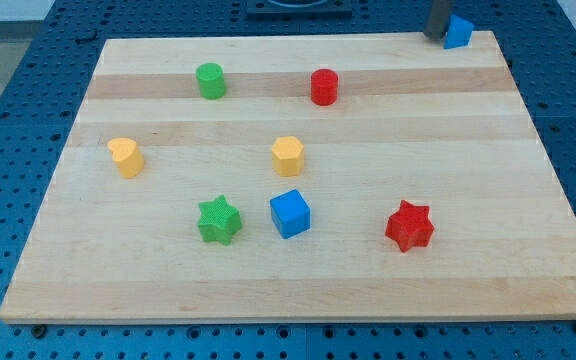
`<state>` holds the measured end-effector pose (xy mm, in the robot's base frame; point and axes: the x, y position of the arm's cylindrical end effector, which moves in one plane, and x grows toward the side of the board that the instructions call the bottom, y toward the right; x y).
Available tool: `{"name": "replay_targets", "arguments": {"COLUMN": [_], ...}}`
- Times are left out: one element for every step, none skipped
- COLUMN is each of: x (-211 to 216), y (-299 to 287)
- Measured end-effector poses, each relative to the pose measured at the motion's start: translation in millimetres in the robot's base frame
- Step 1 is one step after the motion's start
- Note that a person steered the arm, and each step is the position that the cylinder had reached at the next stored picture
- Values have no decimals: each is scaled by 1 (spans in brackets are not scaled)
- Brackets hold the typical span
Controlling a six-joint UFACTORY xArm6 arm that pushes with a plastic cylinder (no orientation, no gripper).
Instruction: Push the red circle towards the top right
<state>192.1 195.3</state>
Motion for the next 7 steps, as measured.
{"name": "replay_targets", "arguments": {"x": [12,60,112,136,142,142,142], "y": [-39,-48,-59,-118,-177,-208,-226]}}
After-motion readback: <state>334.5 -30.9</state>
